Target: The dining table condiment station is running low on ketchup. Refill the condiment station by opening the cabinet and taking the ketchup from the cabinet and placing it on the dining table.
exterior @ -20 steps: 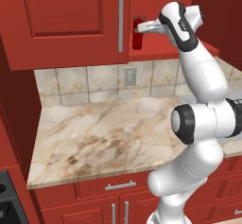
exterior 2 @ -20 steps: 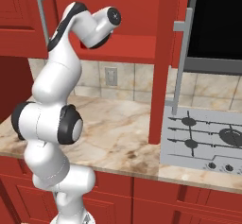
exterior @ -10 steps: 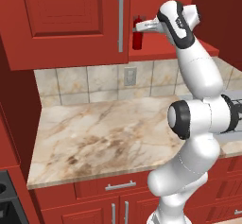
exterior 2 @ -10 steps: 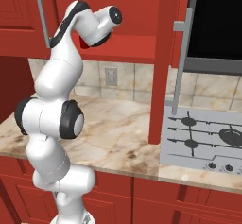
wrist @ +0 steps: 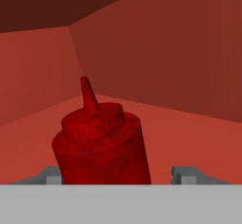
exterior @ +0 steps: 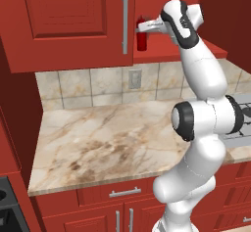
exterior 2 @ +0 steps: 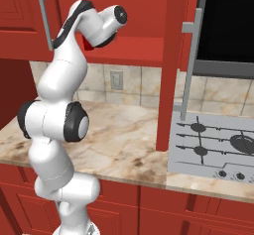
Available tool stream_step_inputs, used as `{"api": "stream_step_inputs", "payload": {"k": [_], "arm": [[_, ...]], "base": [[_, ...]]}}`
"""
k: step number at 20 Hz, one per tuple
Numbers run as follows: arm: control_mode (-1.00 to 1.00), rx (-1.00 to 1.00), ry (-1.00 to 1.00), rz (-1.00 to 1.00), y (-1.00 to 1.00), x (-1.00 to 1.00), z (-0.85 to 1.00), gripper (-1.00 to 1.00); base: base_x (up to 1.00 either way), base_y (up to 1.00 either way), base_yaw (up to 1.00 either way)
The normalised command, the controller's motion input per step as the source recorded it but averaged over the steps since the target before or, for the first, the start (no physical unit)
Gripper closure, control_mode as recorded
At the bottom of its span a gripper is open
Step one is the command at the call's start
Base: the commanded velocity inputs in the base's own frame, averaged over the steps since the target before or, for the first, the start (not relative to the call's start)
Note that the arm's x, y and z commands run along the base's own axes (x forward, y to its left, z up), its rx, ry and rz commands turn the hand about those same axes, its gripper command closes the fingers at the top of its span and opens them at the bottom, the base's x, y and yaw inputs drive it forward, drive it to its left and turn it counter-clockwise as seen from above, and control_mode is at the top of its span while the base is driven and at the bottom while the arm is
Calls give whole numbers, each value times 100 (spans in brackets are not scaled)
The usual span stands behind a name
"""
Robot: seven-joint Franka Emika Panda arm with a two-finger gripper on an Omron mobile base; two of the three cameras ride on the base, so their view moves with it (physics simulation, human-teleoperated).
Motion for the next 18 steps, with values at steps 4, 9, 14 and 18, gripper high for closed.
{"api": "stream_step_inputs", "payload": {"k": [4,9,14,18], "arm": [[-100,0,0,2,11,5,0,100],[-100,0,0,1,0,0,0,100],[-100,0,-1,-1,-2,-22,-1,100],[-100,0,-9,-7,-13,-67,-11,100]], "base": [[0,0,0],[0,0,0],[0,0,0],[0,0,0]]}}
